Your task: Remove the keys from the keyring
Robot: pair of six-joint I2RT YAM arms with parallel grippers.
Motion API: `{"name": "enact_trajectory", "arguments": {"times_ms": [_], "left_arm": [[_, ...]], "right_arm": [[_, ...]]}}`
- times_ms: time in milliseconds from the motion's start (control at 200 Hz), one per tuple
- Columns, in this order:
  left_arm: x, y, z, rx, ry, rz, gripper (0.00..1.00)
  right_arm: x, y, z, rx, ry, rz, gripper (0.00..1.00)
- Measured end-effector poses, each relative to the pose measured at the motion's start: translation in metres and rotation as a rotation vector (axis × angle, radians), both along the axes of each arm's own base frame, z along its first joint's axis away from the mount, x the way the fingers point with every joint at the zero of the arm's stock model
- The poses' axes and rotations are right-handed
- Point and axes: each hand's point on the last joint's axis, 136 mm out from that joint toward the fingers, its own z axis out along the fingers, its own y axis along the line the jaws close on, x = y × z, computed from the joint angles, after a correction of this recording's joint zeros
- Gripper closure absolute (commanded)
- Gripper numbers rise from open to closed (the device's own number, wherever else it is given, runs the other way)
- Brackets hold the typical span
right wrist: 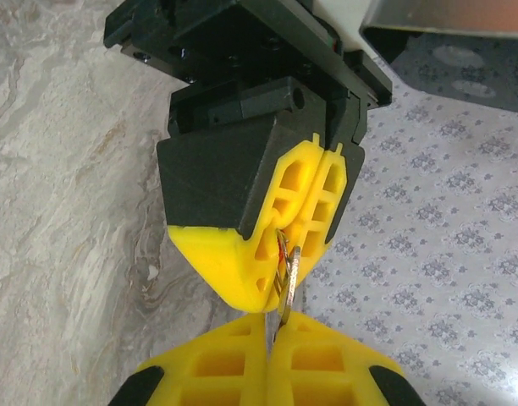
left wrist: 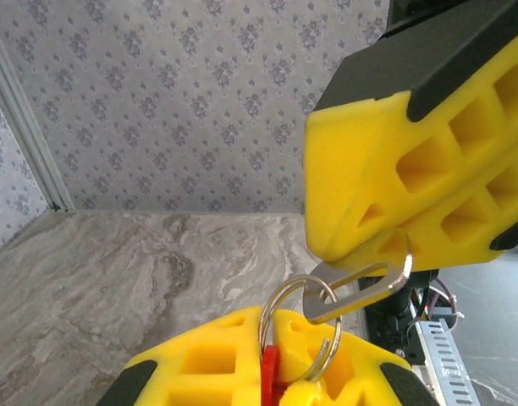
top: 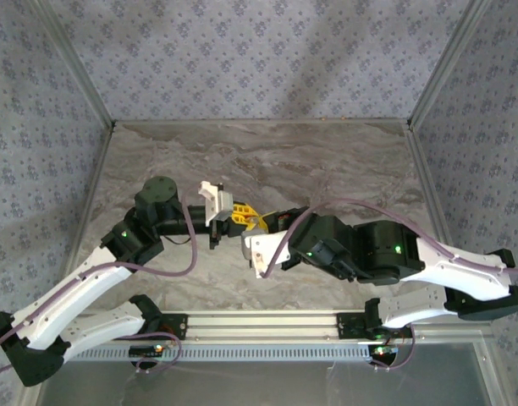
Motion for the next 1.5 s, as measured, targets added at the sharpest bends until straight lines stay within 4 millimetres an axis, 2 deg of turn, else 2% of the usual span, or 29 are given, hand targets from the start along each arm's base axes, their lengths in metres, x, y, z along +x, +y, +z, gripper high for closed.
{"name": "enact_trajectory", "arguments": {"times_ms": [140,215,450,645,715,920,1109,1219,1399,1504], "left_arm": [[0.001,0.001,-0.006,0.020,0.020,0.007,1.00],[0.003,0.002,-0.006,0.022,0.026,0.013,1.00],[0.006,0.010,0.017,-0.109,-0.044,0.062,1.00],[0.013,0.016,0.033,-0.223,-0.101,0.116,0.92],[0.014,0.017,0.038,-0.257,-0.116,0.126,0.85],[0.015,0.015,0.056,-0.352,-0.157,0.153,0.78],[0.021,0.011,0.058,-0.379,-0.162,0.183,0.68],[0.022,0.010,0.059,-0.390,-0.166,0.193,0.66],[0.021,0.010,0.060,-0.401,-0.170,0.197,0.62],[0.024,0.010,0.057,-0.397,-0.165,0.213,0.56]], "right_arm": [[0.001,0.002,-0.004,-0.038,-0.004,-0.003,1.00],[0.004,0.001,0.000,-0.012,0.004,-0.018,1.00],[0.014,0.012,0.026,0.201,0.157,-0.031,1.00],[0.019,0.019,0.039,0.334,0.327,-0.061,1.00],[0.020,0.021,0.043,0.367,0.366,-0.075,1.00],[0.019,0.028,0.058,0.429,0.447,-0.096,1.00],[0.020,0.032,0.061,0.449,0.478,-0.116,1.00],[0.022,0.031,0.063,0.455,0.480,-0.133,1.00],[0.031,0.030,0.070,0.469,0.478,-0.200,1.00],[0.041,0.027,0.071,0.463,0.490,-0.263,1.00]]}}
